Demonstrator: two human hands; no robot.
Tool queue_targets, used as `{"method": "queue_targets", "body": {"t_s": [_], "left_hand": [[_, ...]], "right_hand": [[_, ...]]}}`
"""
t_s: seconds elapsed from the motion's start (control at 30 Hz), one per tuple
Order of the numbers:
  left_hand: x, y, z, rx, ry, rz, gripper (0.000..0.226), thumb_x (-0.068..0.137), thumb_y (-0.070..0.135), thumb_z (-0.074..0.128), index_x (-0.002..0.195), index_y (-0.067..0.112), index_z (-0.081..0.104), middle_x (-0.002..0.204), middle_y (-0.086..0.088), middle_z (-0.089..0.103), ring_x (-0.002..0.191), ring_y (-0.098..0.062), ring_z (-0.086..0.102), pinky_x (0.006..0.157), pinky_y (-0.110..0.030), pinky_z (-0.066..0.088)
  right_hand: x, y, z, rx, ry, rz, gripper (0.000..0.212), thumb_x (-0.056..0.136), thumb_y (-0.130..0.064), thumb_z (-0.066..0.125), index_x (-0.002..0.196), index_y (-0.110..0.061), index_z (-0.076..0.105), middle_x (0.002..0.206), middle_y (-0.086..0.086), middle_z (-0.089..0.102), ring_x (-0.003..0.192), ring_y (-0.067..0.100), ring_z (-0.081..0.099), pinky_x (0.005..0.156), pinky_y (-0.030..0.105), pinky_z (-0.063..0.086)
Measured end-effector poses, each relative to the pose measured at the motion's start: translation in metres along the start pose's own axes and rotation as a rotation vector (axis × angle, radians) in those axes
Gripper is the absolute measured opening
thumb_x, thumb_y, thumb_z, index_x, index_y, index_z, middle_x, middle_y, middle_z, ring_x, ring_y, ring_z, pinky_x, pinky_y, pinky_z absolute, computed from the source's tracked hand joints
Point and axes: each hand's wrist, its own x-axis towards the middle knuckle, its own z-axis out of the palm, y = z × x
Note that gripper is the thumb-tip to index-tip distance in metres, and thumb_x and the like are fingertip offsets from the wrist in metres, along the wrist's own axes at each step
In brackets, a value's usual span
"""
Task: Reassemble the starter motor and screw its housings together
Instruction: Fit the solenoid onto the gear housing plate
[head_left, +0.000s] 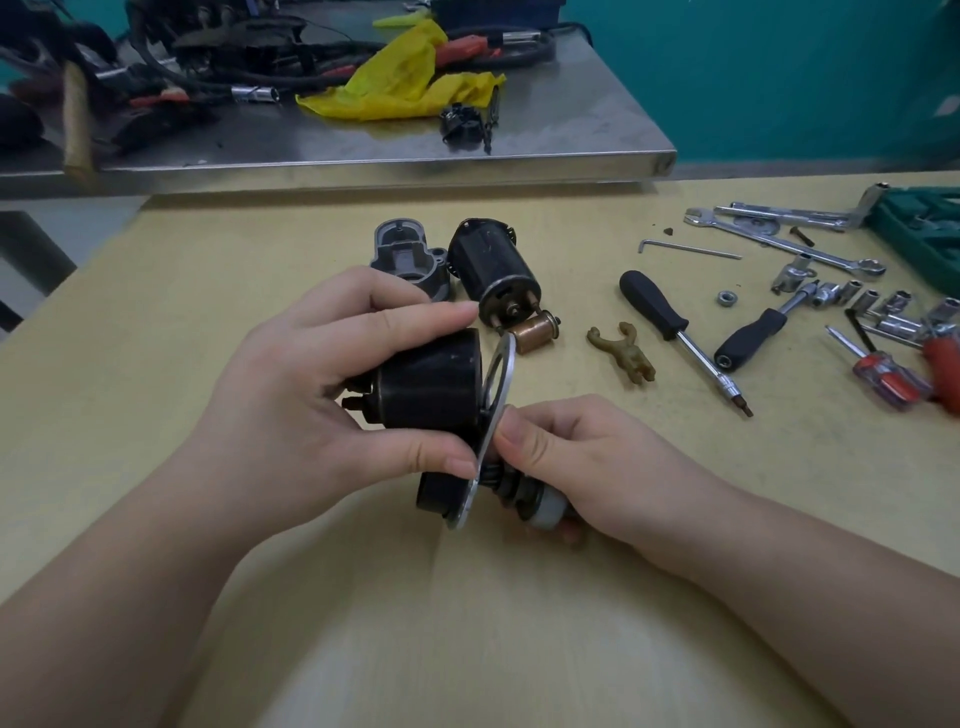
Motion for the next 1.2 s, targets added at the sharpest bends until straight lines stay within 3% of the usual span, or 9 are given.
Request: {"method": "queue_targets", "body": {"t_s": [0.17, 0.3, 0.43, 0.6, 0.73, 0.87, 1.07, 1.2], "left_hand": [[0.001, 0.0, -0.001, -0.037, 0.004, 0.001, 0.071, 0.067, 0.054, 0.09, 0.131, 0.03, 0.067, 0.12, 0.001, 0.068, 0.109, -0.024, 0.07, 0.077, -0.034, 0.062], [0.002, -0.001, -0.003, -0.011, -0.007, 0.028, 0.07, 0.069, 0.053, 0.09, 0.131, 0.029, 0.067, 0.122, 0.004, 0.067, 0.112, -0.021, 0.069, 0.08, -0.031, 0.061], [0.003, -0.002, -0.002, -0.012, 0.007, 0.042, 0.069, 0.069, 0.052, 0.091, 0.13, 0.028, 0.067, 0.122, 0.004, 0.067, 0.113, -0.021, 0.069, 0.079, -0.028, 0.06], [0.001, -0.003, 0.002, -0.216, 0.056, -0.012, 0.069, 0.067, 0.051, 0.093, 0.127, 0.028, 0.069, 0.122, 0.008, 0.069, 0.114, -0.017, 0.069, 0.086, -0.021, 0.056], [0.001, -0.004, 0.007, -0.359, 0.08, -0.078, 0.067, 0.069, 0.05, 0.093, 0.126, 0.023, 0.072, 0.125, 0.005, 0.068, 0.12, -0.021, 0.066, 0.098, -0.033, 0.056], [0.0, -0.005, 0.008, -0.379, 0.086, -0.106, 0.07, 0.067, 0.051, 0.095, 0.125, 0.018, 0.074, 0.125, 0.0, 0.069, 0.122, -0.026, 0.065, 0.102, -0.044, 0.057], [0.001, -0.005, 0.006, -0.335, 0.075, -0.089, 0.063, 0.066, 0.046, 0.096, 0.12, 0.02, 0.076, 0.125, -0.001, 0.068, 0.122, -0.025, 0.066, 0.1, -0.04, 0.058], [0.002, -0.008, 0.005, -0.253, 0.056, -0.048, 0.066, 0.067, 0.045, 0.095, 0.125, 0.025, 0.071, 0.125, -0.003, 0.068, 0.121, -0.026, 0.067, 0.09, -0.042, 0.062]], "right_hand": [[0.0, -0.003, -0.003, -0.045, -0.038, 0.014, 0.087, 0.052, -0.106, 0.059, 0.091, -0.03, 0.08, 0.075, 0.007, 0.06, 0.066, 0.024, 0.05, 0.058, 0.038, 0.041], [-0.002, -0.004, -0.004, -0.061, -0.064, 0.005, 0.085, 0.059, -0.098, 0.064, 0.092, -0.021, 0.079, 0.074, 0.005, 0.057, 0.066, 0.025, 0.047, 0.061, 0.041, 0.037], [-0.002, -0.003, -0.002, -0.093, -0.056, 0.003, 0.068, 0.067, -0.091, 0.062, 0.087, -0.028, 0.078, 0.072, 0.001, 0.059, 0.065, 0.023, 0.049, 0.061, 0.04, 0.038], [-0.003, -0.004, -0.002, -0.082, -0.063, 0.0, 0.081, 0.057, -0.103, 0.057, 0.094, -0.035, 0.081, 0.069, -0.008, 0.062, 0.065, 0.021, 0.049, 0.059, 0.037, 0.039], [-0.002, -0.004, -0.002, -0.097, -0.019, 0.022, 0.089, 0.053, -0.107, 0.054, 0.093, -0.032, 0.08, 0.067, -0.008, 0.062, 0.064, 0.019, 0.05, 0.056, 0.034, 0.039], [-0.002, -0.004, -0.001, -0.106, -0.025, 0.005, 0.078, 0.058, -0.105, 0.053, 0.084, -0.036, 0.079, 0.065, -0.009, 0.062, 0.058, 0.015, 0.05, 0.053, 0.031, 0.041], [-0.002, -0.005, 0.0, -0.1, -0.009, 0.007, 0.069, 0.064, -0.099, 0.054, 0.08, -0.037, 0.079, 0.067, -0.001, 0.06, 0.06, 0.02, 0.048, 0.054, 0.033, 0.039], [-0.002, -0.003, 0.0, -0.104, 0.01, 0.014, 0.072, 0.063, -0.098, 0.054, 0.082, -0.033, 0.078, 0.062, -0.006, 0.062, 0.054, 0.014, 0.051, 0.051, 0.03, 0.043]]}}
